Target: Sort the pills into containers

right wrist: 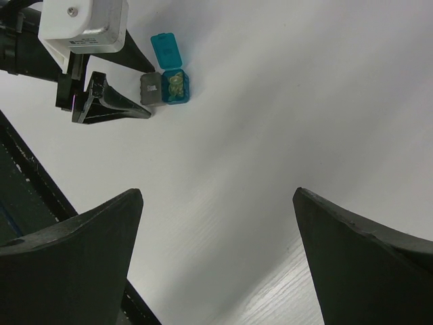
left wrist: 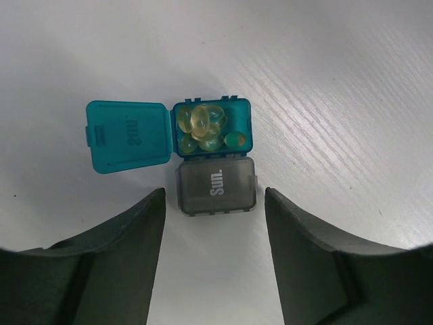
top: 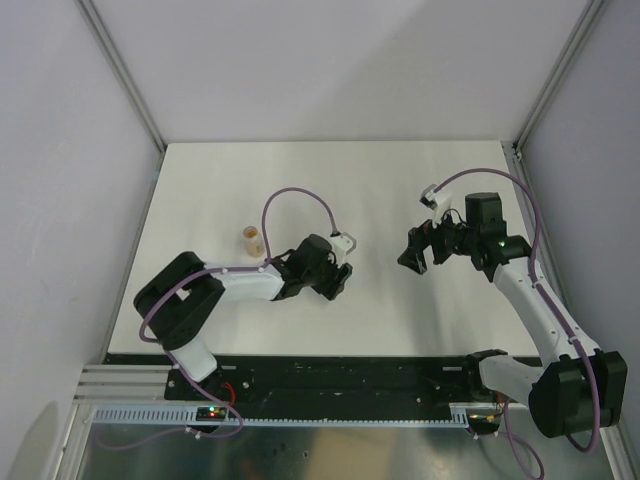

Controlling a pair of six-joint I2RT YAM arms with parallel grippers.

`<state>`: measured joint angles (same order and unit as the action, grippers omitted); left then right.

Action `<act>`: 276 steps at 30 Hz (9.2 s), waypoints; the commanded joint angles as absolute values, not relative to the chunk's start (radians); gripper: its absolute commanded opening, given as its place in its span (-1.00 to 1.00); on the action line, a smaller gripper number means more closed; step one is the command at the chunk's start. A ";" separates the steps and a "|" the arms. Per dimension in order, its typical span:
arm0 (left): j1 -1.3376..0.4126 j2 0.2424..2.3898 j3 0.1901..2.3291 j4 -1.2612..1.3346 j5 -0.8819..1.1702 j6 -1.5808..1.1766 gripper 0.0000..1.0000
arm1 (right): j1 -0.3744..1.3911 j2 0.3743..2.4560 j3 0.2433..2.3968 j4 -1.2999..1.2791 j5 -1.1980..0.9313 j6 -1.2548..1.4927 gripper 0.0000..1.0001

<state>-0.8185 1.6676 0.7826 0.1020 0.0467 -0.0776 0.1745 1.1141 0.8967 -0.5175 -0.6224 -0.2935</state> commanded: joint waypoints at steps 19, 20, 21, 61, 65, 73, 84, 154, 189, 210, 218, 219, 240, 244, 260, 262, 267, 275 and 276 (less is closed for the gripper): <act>-0.838 1.669 0.818 0.125 0.035 0.003 -0.34 | 0.172 1.120 0.910 -0.519 -0.663 -0.320 0.99; -0.839 1.657 0.815 0.123 0.045 0.020 -0.41 | 0.172 1.120 0.910 -0.520 -0.664 -0.319 0.99; -0.839 1.647 0.812 0.121 0.053 0.043 -0.47 | 0.172 1.118 0.910 -0.520 -0.667 -0.319 0.99; -0.888 1.349 1.221 -0.636 0.484 0.396 -1.00 | 0.295 1.368 1.151 -0.414 -0.836 -0.142 0.97; -0.894 1.363 1.238 -0.635 0.470 0.384 -1.00 | 0.297 1.361 1.149 -0.430 -0.831 -0.163 0.98; -0.900 1.363 1.249 -0.635 0.454 0.383 -1.00 | 0.296 1.329 1.118 -0.429 -0.815 -0.186 0.99; -0.922 1.375 1.276 -0.630 0.425 0.375 -1.00 | 0.314 1.310 1.115 -0.428 -0.816 -0.176 0.99; -0.956 1.344 1.247 -0.523 0.245 0.331 -1.00 | 0.330 1.396 1.162 -0.507 -1.111 -0.101 0.94; -0.959 1.360 1.229 -0.457 0.124 0.295 -1.00 | 0.310 1.417 1.164 -0.576 -1.216 -0.141 0.77; -0.985 1.350 1.220 -0.454 0.112 0.308 -1.00 | 0.279 1.487 1.265 -0.573 -1.229 -0.042 0.83; -0.986 1.347 1.225 -0.452 0.099 0.310 -1.00 | 0.324 1.536 1.266 -0.632 -1.226 -0.093 0.73; -0.986 1.345 1.224 -0.452 0.097 0.309 -1.00 | 0.328 1.539 1.266 -0.634 -1.228 -0.096 0.70; -0.987 1.340 1.218 -0.440 0.075 0.305 -1.00 | 0.340 1.542 1.266 -0.678 -1.264 -0.141 0.05; -0.986 1.347 1.219 -0.435 0.069 0.297 -1.00 | 0.340 1.543 1.266 -0.676 -1.268 -0.137 -0.11; -1.011 1.386 1.232 -0.422 0.008 0.274 -1.00 | 0.336 1.555 1.266 -0.645 -1.304 -0.090 -0.93; -1.018 1.393 1.232 -0.419 -0.009 0.271 -1.00 | 0.332 1.555 1.266 -0.639 -1.315 -0.077 -0.98; -1.033 1.413 1.235 -0.416 -0.045 0.267 -0.71 | 0.312 1.556 1.265 -0.629 -1.331 -0.056 -1.00; -1.040 1.411 1.236 -0.416 -0.064 0.266 0.36 | 0.296 1.545 1.264 -0.648 -1.322 -0.069 -1.00; -1.041 1.411 1.237 -0.417 -0.064 0.267 0.47 | 0.297 1.545 1.263 -0.648 -1.321 -0.070 -1.00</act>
<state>-1.0294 1.4075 1.2228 -0.4347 -0.0498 0.2859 0.2966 1.5604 1.2255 -0.6609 -1.2686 -0.0772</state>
